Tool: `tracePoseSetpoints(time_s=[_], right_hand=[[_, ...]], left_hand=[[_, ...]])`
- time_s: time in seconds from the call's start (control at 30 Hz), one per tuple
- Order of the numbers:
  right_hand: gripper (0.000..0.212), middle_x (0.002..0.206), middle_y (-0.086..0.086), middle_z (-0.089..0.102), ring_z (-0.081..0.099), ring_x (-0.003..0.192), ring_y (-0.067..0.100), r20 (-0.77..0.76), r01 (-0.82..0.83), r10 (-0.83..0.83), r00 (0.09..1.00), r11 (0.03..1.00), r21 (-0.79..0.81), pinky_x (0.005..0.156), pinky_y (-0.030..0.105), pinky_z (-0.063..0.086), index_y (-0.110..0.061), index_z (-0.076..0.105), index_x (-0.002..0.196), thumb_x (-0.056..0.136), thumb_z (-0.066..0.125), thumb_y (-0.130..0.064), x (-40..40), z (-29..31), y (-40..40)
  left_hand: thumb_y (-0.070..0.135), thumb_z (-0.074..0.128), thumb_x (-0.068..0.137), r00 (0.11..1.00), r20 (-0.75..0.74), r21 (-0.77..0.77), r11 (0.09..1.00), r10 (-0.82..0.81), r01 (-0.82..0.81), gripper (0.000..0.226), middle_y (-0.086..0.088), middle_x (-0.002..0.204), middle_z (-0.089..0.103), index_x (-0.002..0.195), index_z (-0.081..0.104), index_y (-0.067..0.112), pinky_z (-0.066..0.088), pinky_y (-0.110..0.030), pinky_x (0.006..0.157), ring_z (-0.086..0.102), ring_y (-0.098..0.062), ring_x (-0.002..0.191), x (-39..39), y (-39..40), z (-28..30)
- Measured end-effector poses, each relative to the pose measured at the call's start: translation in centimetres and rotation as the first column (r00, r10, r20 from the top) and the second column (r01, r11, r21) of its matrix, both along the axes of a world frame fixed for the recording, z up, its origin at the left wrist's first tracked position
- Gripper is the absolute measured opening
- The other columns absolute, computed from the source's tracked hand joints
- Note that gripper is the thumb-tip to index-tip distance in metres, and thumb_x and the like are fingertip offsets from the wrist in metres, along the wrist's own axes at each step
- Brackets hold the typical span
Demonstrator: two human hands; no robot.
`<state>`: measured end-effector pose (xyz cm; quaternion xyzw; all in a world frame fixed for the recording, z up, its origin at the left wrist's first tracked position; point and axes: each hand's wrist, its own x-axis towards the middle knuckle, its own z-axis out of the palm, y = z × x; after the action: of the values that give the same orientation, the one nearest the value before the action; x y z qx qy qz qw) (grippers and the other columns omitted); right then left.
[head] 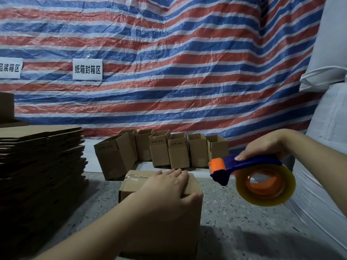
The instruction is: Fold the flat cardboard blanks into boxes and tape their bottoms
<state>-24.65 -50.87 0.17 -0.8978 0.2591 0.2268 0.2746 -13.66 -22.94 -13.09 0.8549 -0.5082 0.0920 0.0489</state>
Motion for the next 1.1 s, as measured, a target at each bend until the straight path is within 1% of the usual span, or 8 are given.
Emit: tracePoseSetpoints(time_s=[0.13,0.27,0.57,0.67,0.73,0.8,0.9,1.1], right_hand=[[0.074,0.096,0.005,0.074,0.069,0.081,0.016,-0.056,-0.087,0.079,0.995,0.983,-0.163,0.080,0.029,0.054,-0.010,0.068,0.115,0.072,0.066,-0.070,0.5,-0.6,1.8],[0.075,0.084,-0.002,0.076,0.072,0.073,0.011,-0.054,-0.104,0.091,0.994,0.943,-0.315,0.070,0.023,0.055,-0.014,0.070,0.108,0.064,0.066,-0.075,1.2,-1.0,3.7],[0.054,0.096,0.000,0.071,0.071,0.084,0.015,-0.119,-0.164,0.116,0.986,0.779,-0.605,0.067,0.024,0.056,-0.025,0.063,0.099,0.077,0.066,-0.074,2.4,0.7,7.7],[0.047,0.095,-0.001,0.066,0.067,0.083,0.016,-0.281,-0.257,0.079,0.956,0.685,-0.682,0.067,0.027,0.054,-0.023,0.062,0.100,0.080,0.071,-0.065,2.1,-0.6,8.7],[0.055,0.093,-0.003,0.062,0.063,0.085,0.017,-0.378,-0.308,0.040,0.925,0.661,-0.684,0.074,0.030,0.053,-0.019,0.062,0.117,0.081,0.073,-0.060,1.1,-3.5,8.0],[0.060,0.088,-0.007,0.058,0.059,0.082,0.012,-0.271,-0.230,0.049,0.961,0.687,-0.689,0.072,0.029,0.049,-0.020,0.061,0.119,0.080,0.069,-0.066,-0.4,-6.4,6.3],[0.049,0.082,-0.010,0.058,0.056,0.072,0.007,-0.019,-0.088,0.114,0.993,0.638,-0.765,0.059,0.026,0.042,-0.025,0.057,0.086,0.081,0.060,-0.074,-2.3,-9.8,3.8],[0.056,0.069,-0.009,0.050,0.048,0.061,0.007,0.387,0.263,0.052,0.921,0.650,-0.713,0.046,0.025,0.028,-0.026,0.048,0.074,0.082,0.051,-0.081,-3.5,-18.0,4.4]], left_hand=[[0.078,0.013,0.090,1.000,-0.011,0.022,0.999,-0.028,0.028,0.071,-0.001,0.164,0.015,0.152,-0.003,0.048,0.011,-0.047,0.119,0.012,-0.020,0.151,-0.1,0.0,0.1],[0.078,0.013,0.090,1.000,0.000,0.053,0.998,-0.016,0.016,0.070,-0.003,0.164,0.017,0.152,0.010,0.047,0.012,-0.049,0.119,0.015,-0.024,0.151,-0.2,-0.1,0.2],[0.078,0.013,0.090,0.999,0.033,0.045,0.999,-0.028,0.027,0.068,-0.004,0.161,0.025,0.150,0.013,0.046,0.020,-0.047,0.116,0.022,-0.025,0.148,-0.2,-0.1,0.2],[0.076,0.015,0.091,0.999,0.040,0.033,0.999,-0.032,0.031,0.067,-0.005,0.160,0.027,0.151,0.015,0.045,0.020,-0.046,0.116,0.023,-0.024,0.148,-0.3,-0.1,0.2],[0.074,0.015,0.092,0.999,0.043,0.024,0.999,-0.033,0.032,0.066,-0.006,0.160,0.027,0.151,0.017,0.044,0.019,-0.046,0.116,0.022,-0.023,0.148,-0.5,0.1,0.2],[0.074,0.015,0.092,0.998,0.051,0.024,0.999,-0.029,0.028,0.066,-0.006,0.160,0.027,0.150,0.019,0.044,0.019,-0.047,0.116,0.022,-0.024,0.148,-0.6,0.1,0.2],[0.075,0.016,0.092,0.999,0.031,0.012,1.000,-0.025,0.024,0.065,-0.006,0.160,0.028,0.150,0.020,0.044,0.020,-0.048,0.116,0.022,-0.025,0.148,-0.8,0.0,0.3],[0.075,0.017,0.092,0.999,0.007,0.014,0.999,-0.036,0.036,0.065,-0.004,0.162,0.024,0.150,0.017,0.047,0.013,-0.049,0.118,0.020,-0.023,0.149,-0.6,0.2,0.3]])
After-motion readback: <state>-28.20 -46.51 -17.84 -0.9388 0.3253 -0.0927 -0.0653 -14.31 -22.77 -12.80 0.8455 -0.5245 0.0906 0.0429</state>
